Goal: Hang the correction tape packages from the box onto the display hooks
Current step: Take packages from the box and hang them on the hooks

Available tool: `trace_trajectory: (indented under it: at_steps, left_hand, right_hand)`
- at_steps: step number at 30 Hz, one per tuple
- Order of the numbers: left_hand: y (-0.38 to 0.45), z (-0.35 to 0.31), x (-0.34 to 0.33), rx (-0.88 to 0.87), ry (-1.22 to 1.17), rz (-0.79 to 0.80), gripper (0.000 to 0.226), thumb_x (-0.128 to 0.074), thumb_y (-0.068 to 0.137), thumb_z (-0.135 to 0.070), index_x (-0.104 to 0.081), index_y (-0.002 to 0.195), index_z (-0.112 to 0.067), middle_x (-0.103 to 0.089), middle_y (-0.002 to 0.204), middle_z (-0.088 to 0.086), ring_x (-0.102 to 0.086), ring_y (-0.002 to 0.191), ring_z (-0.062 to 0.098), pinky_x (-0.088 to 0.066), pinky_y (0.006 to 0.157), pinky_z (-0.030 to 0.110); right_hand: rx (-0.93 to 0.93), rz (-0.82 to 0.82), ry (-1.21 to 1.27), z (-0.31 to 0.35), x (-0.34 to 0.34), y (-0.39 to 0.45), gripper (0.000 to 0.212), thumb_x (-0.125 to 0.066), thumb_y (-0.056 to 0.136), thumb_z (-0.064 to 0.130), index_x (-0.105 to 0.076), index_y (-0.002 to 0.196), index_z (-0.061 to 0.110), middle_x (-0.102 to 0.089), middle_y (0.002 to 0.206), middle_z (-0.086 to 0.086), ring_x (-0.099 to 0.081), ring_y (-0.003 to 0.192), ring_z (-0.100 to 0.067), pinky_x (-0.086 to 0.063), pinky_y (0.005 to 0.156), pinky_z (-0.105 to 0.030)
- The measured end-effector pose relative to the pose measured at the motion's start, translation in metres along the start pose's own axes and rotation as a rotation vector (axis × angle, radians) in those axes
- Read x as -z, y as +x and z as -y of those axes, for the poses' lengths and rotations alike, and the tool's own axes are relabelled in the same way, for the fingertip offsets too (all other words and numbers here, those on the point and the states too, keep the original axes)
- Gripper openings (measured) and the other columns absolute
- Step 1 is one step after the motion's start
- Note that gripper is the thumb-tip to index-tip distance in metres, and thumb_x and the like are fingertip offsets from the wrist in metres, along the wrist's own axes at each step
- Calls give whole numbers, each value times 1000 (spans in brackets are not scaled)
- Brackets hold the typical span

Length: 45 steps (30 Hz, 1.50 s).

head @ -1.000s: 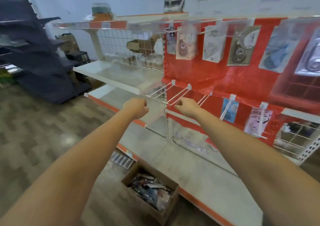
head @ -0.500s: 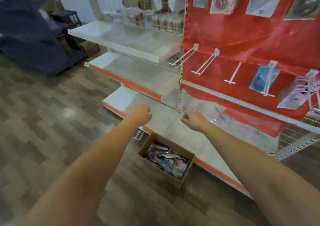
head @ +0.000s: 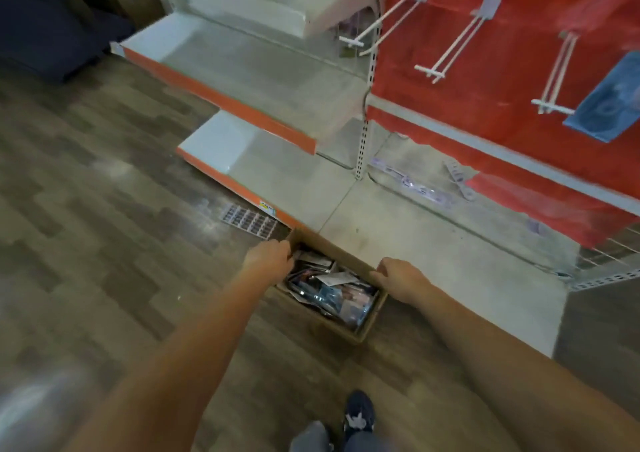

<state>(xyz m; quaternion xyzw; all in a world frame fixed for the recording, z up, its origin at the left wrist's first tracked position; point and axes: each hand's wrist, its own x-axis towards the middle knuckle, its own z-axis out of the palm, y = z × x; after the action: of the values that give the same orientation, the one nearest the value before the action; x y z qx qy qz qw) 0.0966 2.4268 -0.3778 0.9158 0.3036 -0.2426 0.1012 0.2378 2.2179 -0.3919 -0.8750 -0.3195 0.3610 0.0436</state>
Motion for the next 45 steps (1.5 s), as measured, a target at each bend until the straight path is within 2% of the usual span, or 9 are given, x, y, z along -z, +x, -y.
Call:
trace_trajectory:
  at_steps: [5, 13, 20, 26, 30, 33, 38, 41, 45]
  left_hand:
    - [55, 7, -73, 52, -99, 65, 34, -44, 98, -27, -47, 125, -8, -57, 121, 16, -55, 113, 32, -45, 91, 40]
    - [160, 38, -219, 82, -227, 131, 36, -45, 98, -26, -45, 130, -10, -57, 122, 14, -56, 110, 31, -47, 90, 40]
    - [249, 59, -328, 66, -221, -4, 41, -47, 97, -15, -45, 137, -17, -50, 132, 9, -52, 117, 25, -46, 97, 38]
    - [302, 69, -372, -50, -45, 12, 53, -50, 94, -6, -37, 144, -20, -45, 142, 7, -49, 125, 25, -43, 104, 40]
    - [321, 72, -376, -84, 50, 48, 38, -46, 97, -11, -49, 134, -17, -57, 130, 11, -55, 117, 27, -45, 98, 36]
    - [329, 76, -374, -103, 31, 12, 29, -47, 98, -16, -58, 125, -15, -62, 121, 9, -58, 110, 24, -48, 93, 35]
    - [323, 81, -363, -116, -265, -79, 20, -51, 97, -29, -66, 99, -16, -64, 89, 0, -58, 82, 14, -44, 70, 26]
    - [315, 81, -345, -131, -533, -198, 19, -58, 93, -32, -61, 78, -21, -61, 71, -5, -59, 67, 13, -41, 56, 24]
    - [311, 80, -320, -109, -1125, -203, 7, -62, 91, -29, -65, 91, -23, -73, 88, 3, -71, 83, 19, -58, 75, 35]
  right_hand:
    - [4, 46, -58, -27, -62, 60, 33, -47, 96, 40, -56, 112, 13, -60, 118, -9, -57, 107, -25, -45, 89, -33]
    - [11, 95, -142, -64, -182, 181, 24, -47, 97, 26, -58, 115, 14, -61, 119, -7, -59, 105, -23, -49, 90, -34]
    - [-6, 35, -93, -87, -288, 288, 30, -48, 97, 31, -49, 123, 15, -54, 126, -8, -54, 110, -23, -47, 89, -35]
    - [117, -51, -139, -101, -327, 362, 50, -51, 92, 22, -37, 140, 16, -40, 144, -8, -40, 129, -26, -37, 105, -38]
    - [202, -107, -91, -105, -340, 389, 44, -48, 94, 23, -44, 138, 25, -46, 143, -4, -46, 126, -24, -41, 102, -37]
    - [224, -155, -70, -107, -343, 394, 33, -49, 96, 25, -53, 128, 27, -57, 130, -3, -55, 114, -23, -47, 93, -37]
    - [237, -200, 95, -108, -322, 388, 6, -57, 93, 25, -59, 98, 24, -63, 91, 4, -61, 85, -13, -46, 71, -27]
    - [281, -278, 228, -103, -304, 378, 10, -60, 91, 26, -61, 99, 21, -60, 84, 8, -56, 76, -7, -38, 61, -19]
    - [288, -336, 468, -95, -281, 362, 16, -61, 90, 31, -61, 101, 20, -61, 91, 8, -59, 84, -9, -49, 70, -23]
